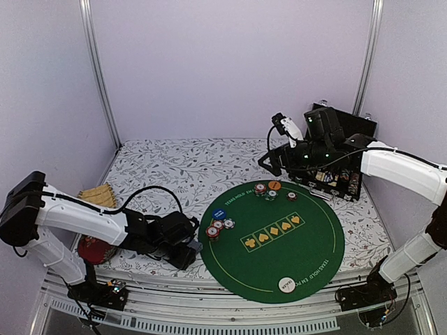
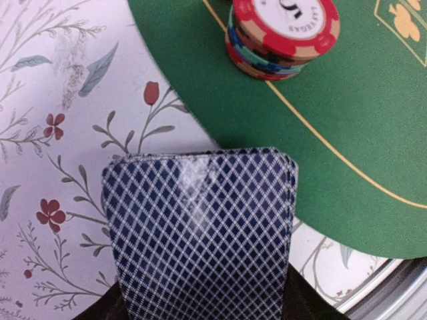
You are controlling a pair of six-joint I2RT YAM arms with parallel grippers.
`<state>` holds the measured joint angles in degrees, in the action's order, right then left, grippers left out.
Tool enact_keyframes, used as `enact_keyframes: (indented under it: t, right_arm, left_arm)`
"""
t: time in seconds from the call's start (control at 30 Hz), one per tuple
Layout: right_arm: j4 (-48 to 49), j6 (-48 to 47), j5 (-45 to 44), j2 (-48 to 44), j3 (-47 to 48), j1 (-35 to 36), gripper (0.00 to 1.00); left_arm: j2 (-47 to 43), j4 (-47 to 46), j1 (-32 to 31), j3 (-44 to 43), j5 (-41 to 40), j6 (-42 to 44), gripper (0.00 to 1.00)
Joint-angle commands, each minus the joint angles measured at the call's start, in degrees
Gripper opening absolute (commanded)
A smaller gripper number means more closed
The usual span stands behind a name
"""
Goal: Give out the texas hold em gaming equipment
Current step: Pick up the face-down deck piles from the corner of the board, then pass from the left arm to the right
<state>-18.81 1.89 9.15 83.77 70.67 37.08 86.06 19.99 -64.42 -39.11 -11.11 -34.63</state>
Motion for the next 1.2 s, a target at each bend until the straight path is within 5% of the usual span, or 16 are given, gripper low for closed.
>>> enact_keyframes:
  t: [0.0,0.43,0.8,1.17]
  right_arm:
    - [-1.95,0.75,1.35,0.72,3.21,0.13,0.99]
    - [-6.61,9.63,17.58,3.81,7.2,0.42,0.99]
    - [9.81,24.36,40.5,14.95,5.88,4.56,0.9]
    - [19.1,29.17,49.62,24.01,7.09,9.37,0.83]
  left_arm:
    - [-1.74,1.3,0.32,0.31,2.56,3.03,0.6]
    - [-11.28,15.7,0.22,-10.36,-0.4,14.53,0.58]
    - [-11.28,21.83,0.14,-23.16,-3.12,26.14,0.56]
    - [-8.56,20.79,0.5,-26.38,-2.11,29.79,0.57]
